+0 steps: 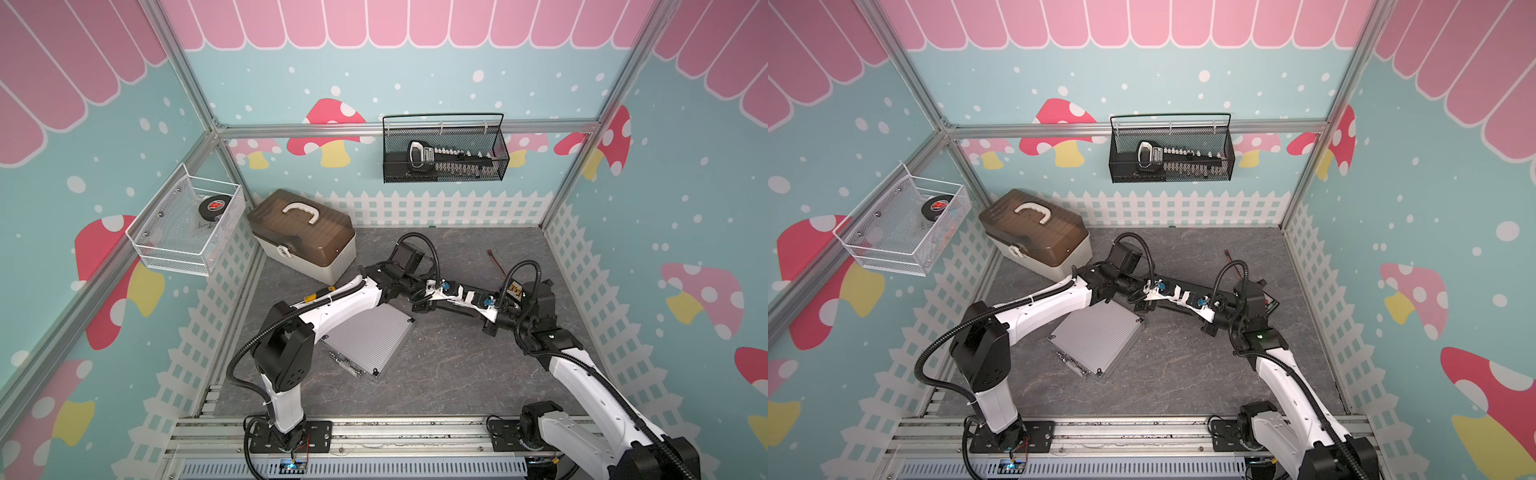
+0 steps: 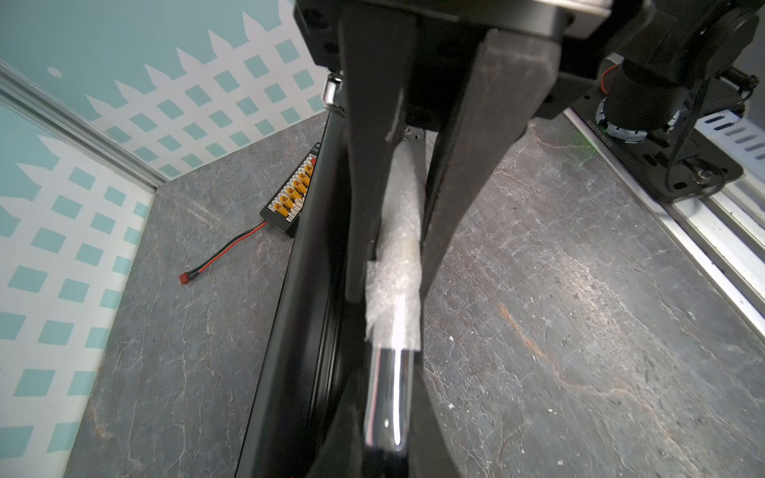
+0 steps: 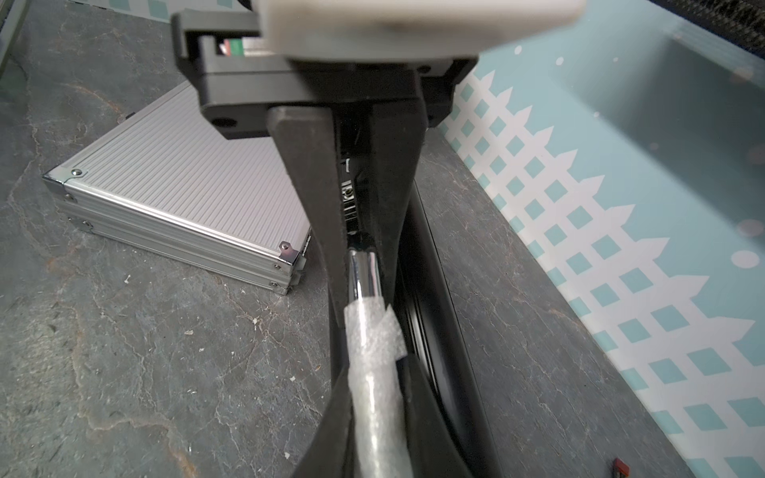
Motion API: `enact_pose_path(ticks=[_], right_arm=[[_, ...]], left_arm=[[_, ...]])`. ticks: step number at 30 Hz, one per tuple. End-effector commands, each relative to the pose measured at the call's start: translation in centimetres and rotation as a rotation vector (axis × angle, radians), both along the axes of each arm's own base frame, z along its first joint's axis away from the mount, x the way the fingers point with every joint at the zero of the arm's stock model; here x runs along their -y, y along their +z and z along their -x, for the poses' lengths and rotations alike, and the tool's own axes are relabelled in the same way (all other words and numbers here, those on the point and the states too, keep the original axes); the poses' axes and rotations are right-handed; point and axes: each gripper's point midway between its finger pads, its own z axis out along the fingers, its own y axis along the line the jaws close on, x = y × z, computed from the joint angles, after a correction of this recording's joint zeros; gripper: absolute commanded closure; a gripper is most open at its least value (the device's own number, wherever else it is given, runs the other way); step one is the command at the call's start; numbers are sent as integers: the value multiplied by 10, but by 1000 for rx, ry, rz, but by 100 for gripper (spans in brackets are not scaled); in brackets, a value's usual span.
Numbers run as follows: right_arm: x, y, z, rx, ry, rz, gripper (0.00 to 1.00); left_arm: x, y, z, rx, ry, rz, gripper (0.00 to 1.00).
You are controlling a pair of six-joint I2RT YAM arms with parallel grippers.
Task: Open the poker set cases
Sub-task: Open the fastener on the poker set case.
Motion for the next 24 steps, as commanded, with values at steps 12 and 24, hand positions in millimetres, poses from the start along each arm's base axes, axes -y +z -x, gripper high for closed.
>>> enact_pose_path(ticks=[12,24], right_arm=[[6,39,-11,54,-72,-38,97],[-6,49,-8,-44,-32,-154,97]], left_arm=[[-12,42,-21,260,164,120,20],[-59,51,-56,787,453,120,17]])
